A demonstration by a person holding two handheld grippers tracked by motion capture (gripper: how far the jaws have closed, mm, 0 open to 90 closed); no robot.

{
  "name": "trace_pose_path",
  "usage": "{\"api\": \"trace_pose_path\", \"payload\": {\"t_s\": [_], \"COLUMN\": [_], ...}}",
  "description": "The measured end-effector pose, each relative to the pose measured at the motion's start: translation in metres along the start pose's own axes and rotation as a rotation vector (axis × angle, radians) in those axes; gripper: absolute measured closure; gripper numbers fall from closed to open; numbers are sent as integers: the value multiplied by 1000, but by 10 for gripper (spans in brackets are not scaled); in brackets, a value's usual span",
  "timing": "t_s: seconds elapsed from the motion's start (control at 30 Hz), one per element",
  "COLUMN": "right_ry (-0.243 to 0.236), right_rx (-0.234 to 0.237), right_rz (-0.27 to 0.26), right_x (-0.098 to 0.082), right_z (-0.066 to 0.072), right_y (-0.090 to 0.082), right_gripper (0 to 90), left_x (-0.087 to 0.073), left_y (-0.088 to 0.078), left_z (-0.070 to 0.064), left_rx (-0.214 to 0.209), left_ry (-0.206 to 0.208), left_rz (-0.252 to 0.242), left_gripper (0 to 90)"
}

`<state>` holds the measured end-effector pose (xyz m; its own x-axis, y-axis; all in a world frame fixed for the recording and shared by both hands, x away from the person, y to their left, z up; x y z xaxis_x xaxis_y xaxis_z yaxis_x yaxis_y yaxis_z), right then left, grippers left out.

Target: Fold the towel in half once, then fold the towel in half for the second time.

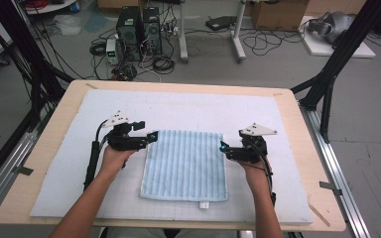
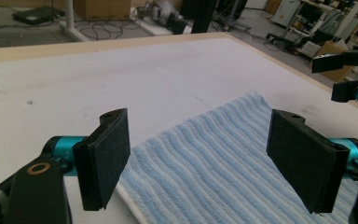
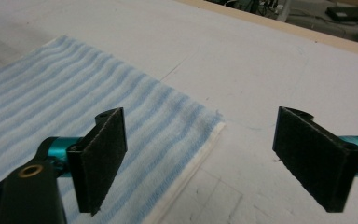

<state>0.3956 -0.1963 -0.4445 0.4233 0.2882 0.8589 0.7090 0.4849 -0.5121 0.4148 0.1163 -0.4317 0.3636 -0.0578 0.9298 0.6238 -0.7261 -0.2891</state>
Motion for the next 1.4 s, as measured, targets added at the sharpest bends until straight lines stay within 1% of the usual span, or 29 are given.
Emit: {"api": "trace_pose_path", "payload": {"t_s": [0.03, 0.1, 0.13, 0.2, 0.23, 0.27, 0.33, 0.43, 0.53, 0.67, 0.7, 0.8, 0.87, 1.0, 1.07, 1.13, 1.17, 1.2, 1.27, 1.3, 1.33, 1.37, 1.4], "right_ry": [-16, -33, -37, -47, -48, -41, -34, -33, -33, -32, -33, -24, -19, -20, -18, -27, -28, -31, -33, -35, -34, -34, -32], "right_rx": [-4, 7, 14, 17, 16, 16, 14, 13, 15, 17, 17, 14, 17, 17, 17, 24, 25, 25, 30, 31, 30, 33, 34], "right_rz": [-2, -14, -16, -24, -29, -36, -44, -39, -43, -48, -51, -60, -53, -50, -50, -48, -50, -50, -45, -43, -48, -51, -52], "right_x": [-2, -5, -7, -11, -12, -14, -16, -18, -16, -13, -13, -13, -14, -15, -15, -14, -14, -14, -14, -13, -13, -13, -13], "right_z": [0, 2, 2, 4, 3, 3, 2, 2, 2, 2, 1, -1, -1, -1, -1, 0, 1, 1, 1, 1, 1, 2, 3], "right_y": [-3, -9, -12, -19, -21, -24, -27, -28, -28, -30, -30, -31, -31, -29, -29, -29, -29, -29, -29, -30, -30, -31, -32], "right_gripper": [116, 116, 116, 116, 116, 116, 116, 116, 116, 116, 116, 116, 116, 116, 116, 116, 116, 116, 116, 116, 116, 116, 116], "left_x": [0, 0, 0, -1, -2, -3, -5, -7, -7, -2, -1, -2, -1, 2, 5, 8, 8, 9, 10, 11, 12, 13, 14], "left_y": [-2, -8, -11, -16, -18, -20, -23, -28, -31, -34, -34, -34, -33, -31, -30, -29, -28, -27, -24, -22, -20, -17, -14], "left_z": [-2, -6, -7, -9, -9, -9, -10, -6, -4, -1, 0, 1, 2, 9, 12, 15, 17, 19, 22, 24, 26, 29, 31], "left_rx": [-6, -24, -35, -36, -36, -32, -31, -7, -9, -6, -3, 8, 6, 23, 33, 36, 39, 56, 61, 66, 73, 77, 91], "left_ry": [12, 44, 48, 59, 63, 69, 63, 30, -11, -17, -21, -15, -11, -35, -28, -34, -36, -35, -30, -35, -53, -60, -55], "left_rz": [-5, -11, -13, -8, -3, -9, -14, -24, -35, -72, -75, -74, -74, -67, -62, -68, -53, -45, -26, -15, -14, -11, -2], "left_gripper": [228, 232, 234, 233, 231, 231, 230, 209, 185, 173, 170, 159, 159, 162, 162, 162, 162, 162, 162, 162, 162, 165, 171]}}
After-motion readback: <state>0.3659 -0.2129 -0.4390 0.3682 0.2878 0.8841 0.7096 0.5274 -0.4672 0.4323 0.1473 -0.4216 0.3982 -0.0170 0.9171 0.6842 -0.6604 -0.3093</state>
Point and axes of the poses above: each handheld gripper's, and its own axes: y roughly forward along the jaws, x roughly out of its top, z roughly to its left, the point moved 8 cm from there along y, roughly forward along the jaws, and after that the axes turned 1 degree about x, right-handed, at the moved point
